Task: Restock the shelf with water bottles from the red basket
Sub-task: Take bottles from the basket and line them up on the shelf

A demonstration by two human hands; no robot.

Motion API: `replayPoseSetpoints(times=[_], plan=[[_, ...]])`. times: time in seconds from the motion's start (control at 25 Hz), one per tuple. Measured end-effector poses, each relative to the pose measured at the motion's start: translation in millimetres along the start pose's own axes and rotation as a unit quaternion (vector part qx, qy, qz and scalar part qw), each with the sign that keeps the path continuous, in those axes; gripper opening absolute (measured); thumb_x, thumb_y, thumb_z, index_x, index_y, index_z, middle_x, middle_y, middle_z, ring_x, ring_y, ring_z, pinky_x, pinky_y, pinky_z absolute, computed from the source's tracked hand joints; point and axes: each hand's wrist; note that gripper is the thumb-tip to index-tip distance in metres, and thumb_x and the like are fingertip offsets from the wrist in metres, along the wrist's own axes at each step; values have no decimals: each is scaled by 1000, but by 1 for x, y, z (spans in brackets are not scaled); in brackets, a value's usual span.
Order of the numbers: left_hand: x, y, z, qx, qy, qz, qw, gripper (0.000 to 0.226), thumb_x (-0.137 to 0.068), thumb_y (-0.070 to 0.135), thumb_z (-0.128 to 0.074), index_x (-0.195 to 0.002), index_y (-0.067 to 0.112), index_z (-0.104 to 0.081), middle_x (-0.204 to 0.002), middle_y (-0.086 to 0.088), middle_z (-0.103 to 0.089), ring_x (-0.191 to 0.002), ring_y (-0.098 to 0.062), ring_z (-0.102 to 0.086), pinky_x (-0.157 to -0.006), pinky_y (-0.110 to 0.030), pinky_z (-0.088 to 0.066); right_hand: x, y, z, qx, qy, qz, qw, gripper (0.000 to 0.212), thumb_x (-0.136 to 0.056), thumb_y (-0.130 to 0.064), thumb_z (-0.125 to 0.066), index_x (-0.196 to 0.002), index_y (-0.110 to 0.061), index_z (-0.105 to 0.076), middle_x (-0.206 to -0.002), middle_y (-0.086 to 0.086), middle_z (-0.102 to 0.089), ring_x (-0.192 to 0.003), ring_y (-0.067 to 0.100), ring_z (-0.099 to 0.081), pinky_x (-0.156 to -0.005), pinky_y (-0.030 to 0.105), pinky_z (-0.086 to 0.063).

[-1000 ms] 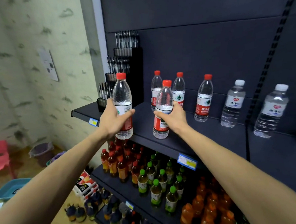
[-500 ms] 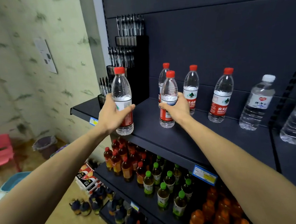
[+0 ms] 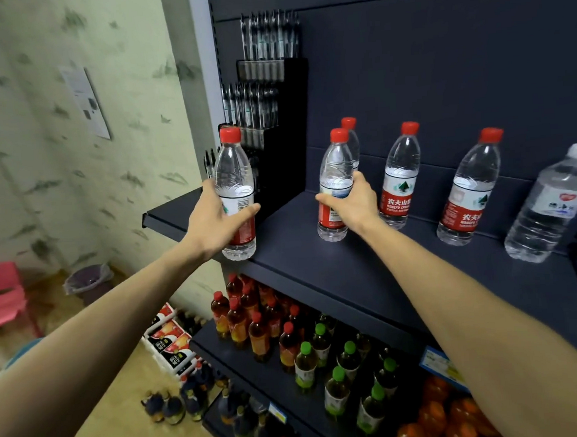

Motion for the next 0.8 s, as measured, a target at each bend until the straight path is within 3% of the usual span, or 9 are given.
replayPoseSetpoints(times=[0.16, 0.32, 0.4, 0.6, 0.68, 0.8], plan=[[-5, 2, -9, 29, -19, -8, 999, 78, -80, 47, -82, -138, 18, -38, -127, 6, -60, -120, -16, -60, -108, -45, -47, 11, 7, 5, -1, 34, -5, 999, 83, -71, -44, -89, -140, -21, -48, -132, -4, -62, -119, 16, -62, -103, 37, -51], [-1, 12, -15, 29, -35, -30, 999, 76, -77, 51, -82, -135, 22, -44, -126, 9, -63, -116, -13, -62, -107, -44, -48, 38, 5, 14, 27, 150, 55, 987, 52, -89, -51, -69, -130, -19, -60, -122, -7, -62, -114, 12, -58, -99, 37, -51], [5, 21, -20, 27, -37, -46, 998, 78, -73, 54, -84, -134, 23, -49, -124, 10, -65, -114, -12, -63, -105, -42, -49, 47, -7, 14, 28, 161, 93, 982, 48, -90, -58, -63, -122, -22, -67, -115, -9, -64, -109, 11, -59, -95, 37, -52], [23, 40, -35, 39, -50, -75, 995, 78, -61, 52, -93, -127, 25, -63, -116, 13, -72, -109, -5, -66, -102, -37, -52, 56, -35, 8, -90, -4, 54, 994, 57, -78, -70, -69, -112, -25, -77, -108, -12, -74, -105, 8, -67, -101, 40, -53], [31, 46, -40, 55, -46, -72, 995, 78, -56, 55, -94, -123, 25, -67, -111, 14, -74, -106, -2, -68, -100, -37, -54, 63, -38, 12, -115, -31, 46, 992, 66, -71, -78, -71, -112, -27, -77, -108, -12, -76, -108, 5, -68, -104, 39, -52], [41, 54, -45, 72, -46, -72, 994, 81, -52, 58, -93, -121, 24, -70, -108, 13, -75, -103, -1, -69, -98, -36, -55, 74, -48, 18, -143, -64, 65, 985, 54, -73, -63, -81, -110, -24, -78, -105, -8, -78, -107, 9, -71, -103, 42, -54]])
Point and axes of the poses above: each hand's wrist, its own x-axis away from the middle knuckle, its own z-axis out of the back of the hand, y = z × x
